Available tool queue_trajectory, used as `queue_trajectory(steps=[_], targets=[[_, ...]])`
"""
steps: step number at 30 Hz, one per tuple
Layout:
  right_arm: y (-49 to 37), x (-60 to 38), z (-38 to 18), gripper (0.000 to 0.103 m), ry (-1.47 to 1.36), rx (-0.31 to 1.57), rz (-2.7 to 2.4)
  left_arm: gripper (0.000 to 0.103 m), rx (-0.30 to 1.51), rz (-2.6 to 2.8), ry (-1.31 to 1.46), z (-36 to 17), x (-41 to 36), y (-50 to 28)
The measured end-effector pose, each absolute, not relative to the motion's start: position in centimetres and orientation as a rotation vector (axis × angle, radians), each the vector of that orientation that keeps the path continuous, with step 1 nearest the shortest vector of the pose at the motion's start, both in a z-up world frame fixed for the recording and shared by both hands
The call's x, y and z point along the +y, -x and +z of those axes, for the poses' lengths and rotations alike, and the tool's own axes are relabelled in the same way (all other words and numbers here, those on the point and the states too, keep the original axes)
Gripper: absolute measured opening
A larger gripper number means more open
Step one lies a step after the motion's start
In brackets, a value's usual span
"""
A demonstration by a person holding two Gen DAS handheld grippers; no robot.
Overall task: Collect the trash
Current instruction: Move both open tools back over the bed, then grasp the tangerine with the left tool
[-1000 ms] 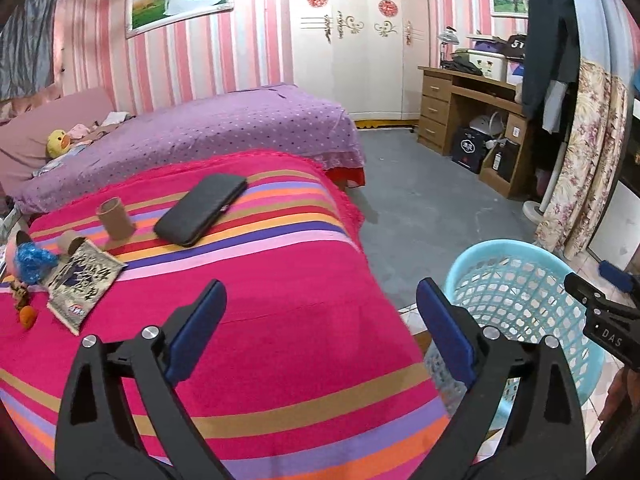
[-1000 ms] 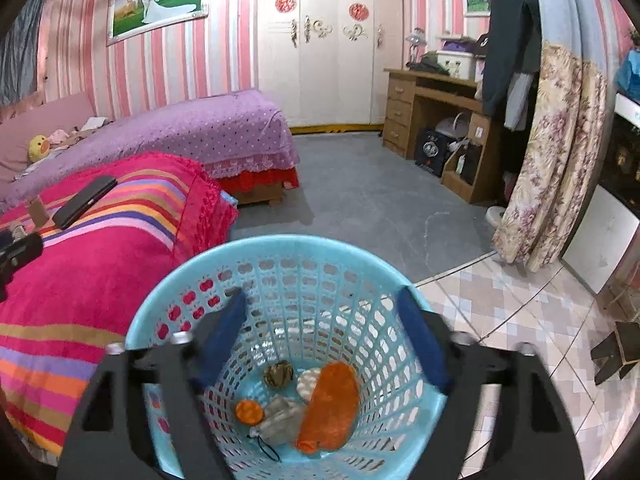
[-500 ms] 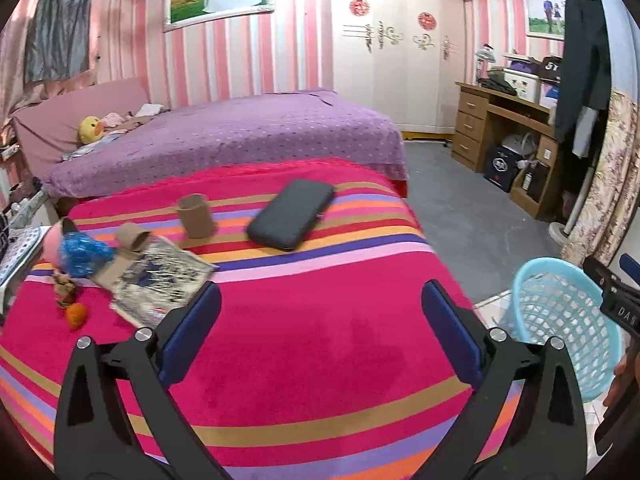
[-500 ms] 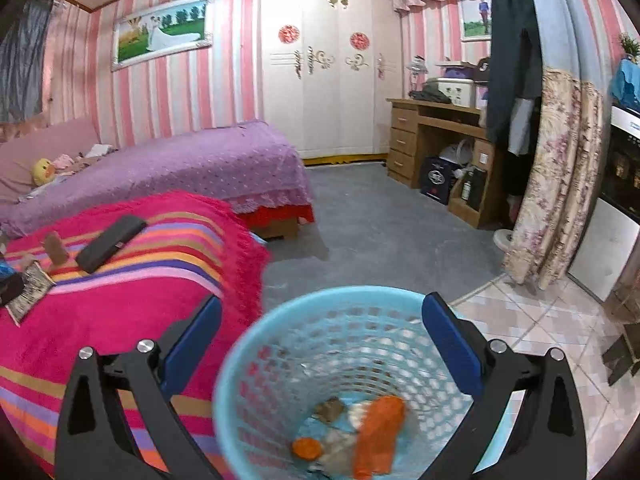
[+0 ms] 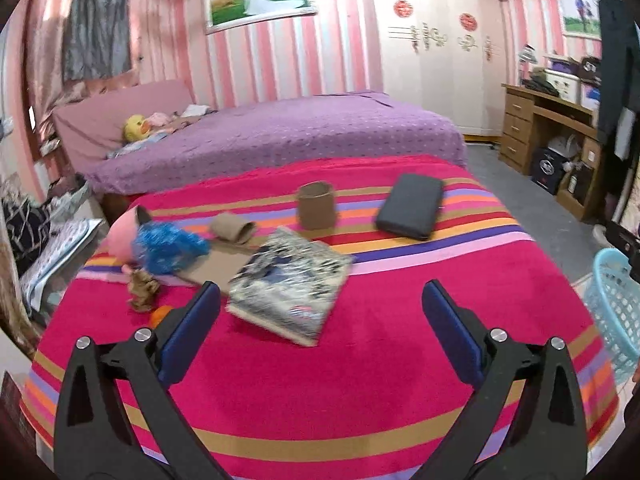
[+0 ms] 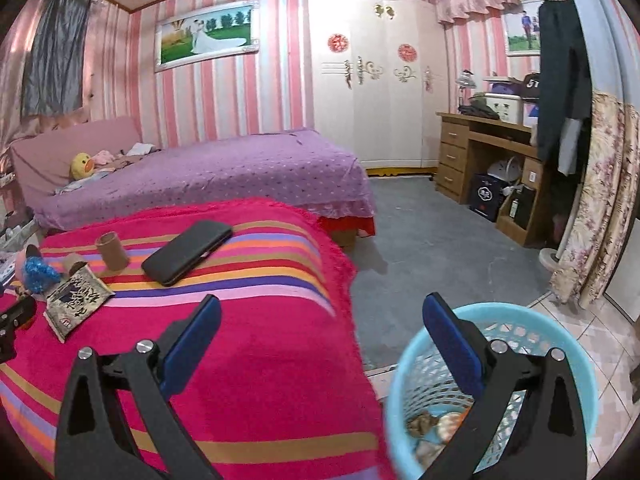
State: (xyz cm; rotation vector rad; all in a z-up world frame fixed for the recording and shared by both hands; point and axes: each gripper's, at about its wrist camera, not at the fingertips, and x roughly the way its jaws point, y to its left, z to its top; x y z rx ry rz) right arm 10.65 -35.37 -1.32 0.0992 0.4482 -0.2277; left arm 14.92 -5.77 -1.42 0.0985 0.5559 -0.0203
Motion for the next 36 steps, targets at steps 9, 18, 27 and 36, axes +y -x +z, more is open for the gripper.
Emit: queue_trajectory(steps=[9, 18, 27, 36], targets=[[-12.4, -31.9, -2.3, 0.098, -0.045, 0.492, -0.201, 0.097, 0.602, 0.048, -0.057, -3.0, 0.4, -16.6], [-14.0, -29.2, -3.1, 0.098, -0.035, 0.534, -0.164, 0.097, 0.694, 0.079, 0.036, -4.9, 6.9, -17.9], [-15.0, -27.0, -3.2, 0.098, 0.023, 0.557, -0.174, 0.097, 0.821, 0.079, 0.051, -7.8, 10.7, -19.9], [-16.2, -26.1, -4.1, 0.098, 0.007, 0.606, -0.154, 0.067, 0.842, 0.109, -0.008, -8.0, 11.1, -21.5]])
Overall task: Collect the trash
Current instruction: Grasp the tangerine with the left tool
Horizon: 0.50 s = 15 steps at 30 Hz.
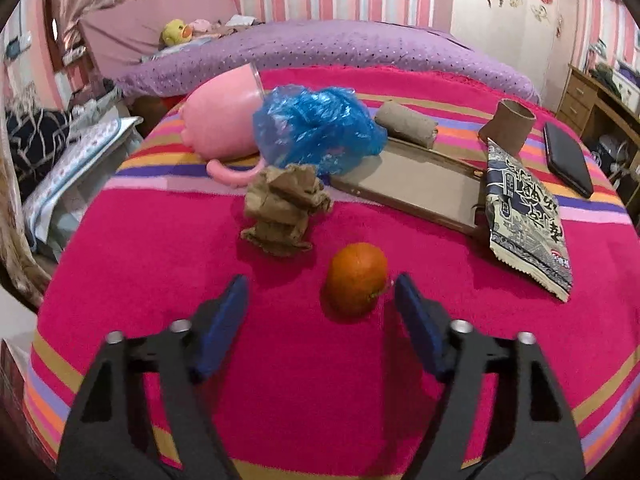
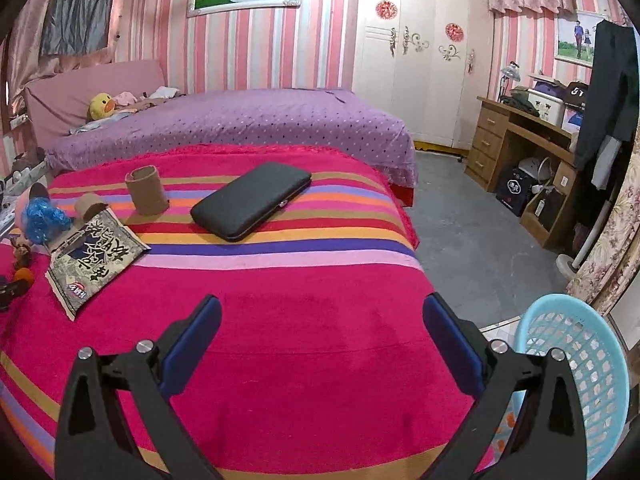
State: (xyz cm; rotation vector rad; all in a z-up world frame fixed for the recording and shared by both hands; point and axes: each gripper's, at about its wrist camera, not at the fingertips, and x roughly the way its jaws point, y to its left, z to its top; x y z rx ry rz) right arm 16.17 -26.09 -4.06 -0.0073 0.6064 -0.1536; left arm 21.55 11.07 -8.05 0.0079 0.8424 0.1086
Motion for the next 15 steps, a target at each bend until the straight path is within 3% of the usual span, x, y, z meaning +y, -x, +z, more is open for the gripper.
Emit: queue_trajectory(steps=[2, 4, 6, 15], targets=[[-16.3, -25.7, -4.1, 0.098, 0.008, 0.609, -0.146, 0.058, 0.843, 0.094, -0.027, -8.0, 10.5, -21.8], [-16.4, -25.3, -4.3, 0.098, 0.005, 0.613, -0.134, 0.038, 0.846, 0.076, -0.046, -8.1, 9.9, -21.9], [-16.6, -24.9, -4.4, 0.098, 0.005, 0.620, -0.123, 0.028, 0.844, 0.061, -0.055, -8.1, 9.6, -22.0], [-16.7, -19.9, -4.4, 0.098, 0.010, 0.631, 0.004, 0.026, 0.802, 0.087, 0.014, -6.4, 11.2, -21.4]])
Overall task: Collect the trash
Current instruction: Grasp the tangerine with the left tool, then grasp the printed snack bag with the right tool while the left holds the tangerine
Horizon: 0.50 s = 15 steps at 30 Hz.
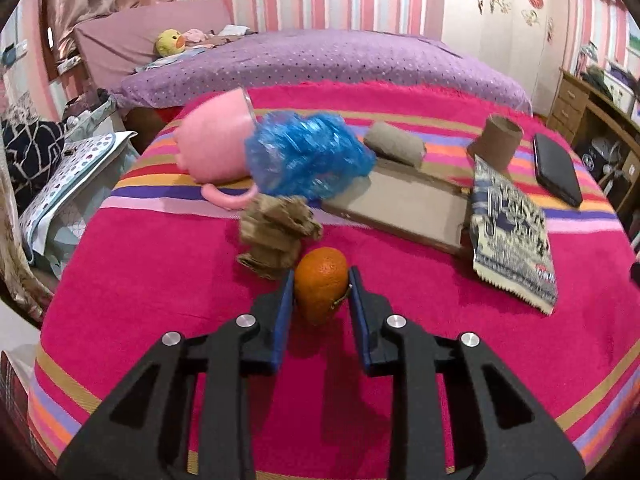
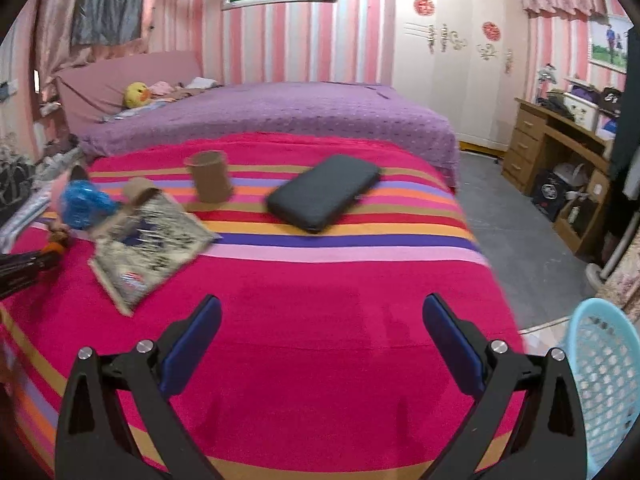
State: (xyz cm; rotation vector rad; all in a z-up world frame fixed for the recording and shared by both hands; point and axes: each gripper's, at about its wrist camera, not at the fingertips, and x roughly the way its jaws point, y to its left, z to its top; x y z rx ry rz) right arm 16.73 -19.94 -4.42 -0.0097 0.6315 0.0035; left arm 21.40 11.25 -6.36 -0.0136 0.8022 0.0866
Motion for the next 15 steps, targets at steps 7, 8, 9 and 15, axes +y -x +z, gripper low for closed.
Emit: queue_trajectory(steps=[7, 8, 9, 15], targets=[[-18.1, -11.5, -5.1, 0.098, 0.097, 0.655, 0.123, 0.026, 0.745, 0.100, 0.017, -4.6, 13.4, -20.4], [-18.4, -10.4, -5.3, 0.098, 0.109, 0.662, 0.137, 0.026, 0.745, 0.103, 0.021, -4.6, 13.8, -20.4], [-18.8, -9.3, -5.5, 0.098, 0.128, 0.673, 0.142, 0.026, 0.747, 0.105, 0.029, -4.6, 14.4, -20.4], [-21.4, -4.9, -6.2, 0.098, 0.183, 0.742, 0.155, 0.026, 0.774, 0.133, 0.073, -4.7, 17.2, -20.4]])
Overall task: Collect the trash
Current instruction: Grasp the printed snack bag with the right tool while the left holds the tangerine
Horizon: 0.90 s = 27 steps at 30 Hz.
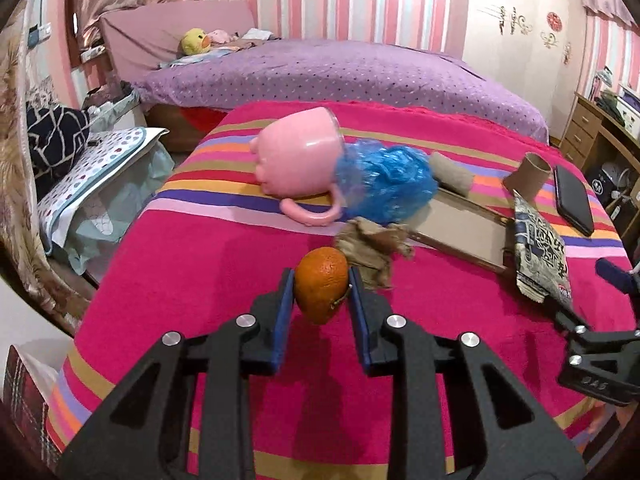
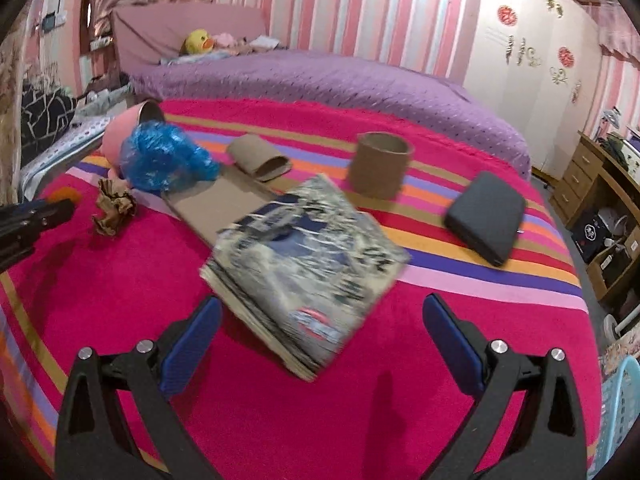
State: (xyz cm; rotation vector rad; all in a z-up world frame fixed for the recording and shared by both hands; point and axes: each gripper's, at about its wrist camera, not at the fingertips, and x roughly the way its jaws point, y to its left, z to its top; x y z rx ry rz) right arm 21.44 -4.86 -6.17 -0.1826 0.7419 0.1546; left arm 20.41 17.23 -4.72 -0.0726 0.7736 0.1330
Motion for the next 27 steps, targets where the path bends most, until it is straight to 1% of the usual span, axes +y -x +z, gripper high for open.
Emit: queue_trajectory(steps=[5, 10, 12, 13, 14, 15, 17, 18, 19, 20, 21, 23, 24, 25, 26, 27], targets=[[-22.3, -2.3, -7.1, 0.098, 0.266, 0.771, 0.136, 0.026, 0.760, 0.146, 0.106, -4.2, 18.4, -20.1], [-23.0, -2.0, -7.3, 0.096, 0.259, 0.790, 0.123, 0.026, 0.744, 0.146, 0.127, -3.7, 18.6, -19.8], [-23.3, -2.4, -7.4, 0.084, 0.224, 0.804, 0.149, 0.026, 0.737, 0.144, 0.147, -3.5, 19.0, -19.7], [-23.5, -2.7, -7.4, 0.073, 0.197, 0.815, 0.180, 0.026, 0.734, 0.145, 0.154, -3.5, 19.0, -19.6], [-23.5, -3.0, -7.4, 0.066, 0.178, 0.819, 0.197, 0.026, 0.732, 0.147, 0.156, -3.4, 19.0, -19.6], [-23.5, -3.3, -7.4, 0.063, 0.162, 0.818, 0.205, 0.026, 0.730, 0.149, 0.154, -3.4, 19.0, -19.6], [-23.3, -3.5, -7.2, 0.048, 0.154, 0.813, 0.231, 0.026, 0.727, 0.151, 0.143, -3.3, 18.7, -19.5], [-23.2, -3.5, -7.1, 0.045, 0.160, 0.808, 0.240, 0.026, 0.727, 0.150, 0.140, -3.3, 18.6, -19.5], [-23.1, -3.6, -7.0, 0.038, 0.163, 0.799, 0.256, 0.026, 0.726, 0.149, 0.137, -3.3, 18.5, -19.5], [-22.9, -3.6, -6.8, 0.027, 0.162, 0.791, 0.265, 0.026, 0.725, 0.148, 0.135, -3.3, 18.4, -19.5], [-22.7, -3.8, -6.6, 0.022, 0.159, 0.784, 0.274, 0.026, 0.724, 0.147, 0.133, -3.2, 18.2, -19.5], [-22.3, -4.4, -6.1, 0.019, 0.148, 0.766, 0.280, 0.026, 0.720, 0.145, 0.135, -3.1, 18.0, -19.6], [-22.1, -4.8, -5.8, 0.019, 0.140, 0.756, 0.281, 0.026, 0.718, 0.144, 0.138, -3.0, 17.8, -19.6], [-21.8, -5.4, -5.4, 0.017, 0.130, 0.743, 0.281, 0.026, 0.716, 0.142, 0.140, -2.9, 17.5, -19.6], [-21.4, -5.8, -5.1, 0.011, 0.125, 0.733, 0.278, 0.026, 0.714, 0.138, 0.140, -2.8, 17.3, -19.6], [-21.1, -6.4, -4.7, 0.011, 0.121, 0.722, 0.273, 0.026, 0.711, 0.134, 0.135, -2.7, 16.9, -19.6]])
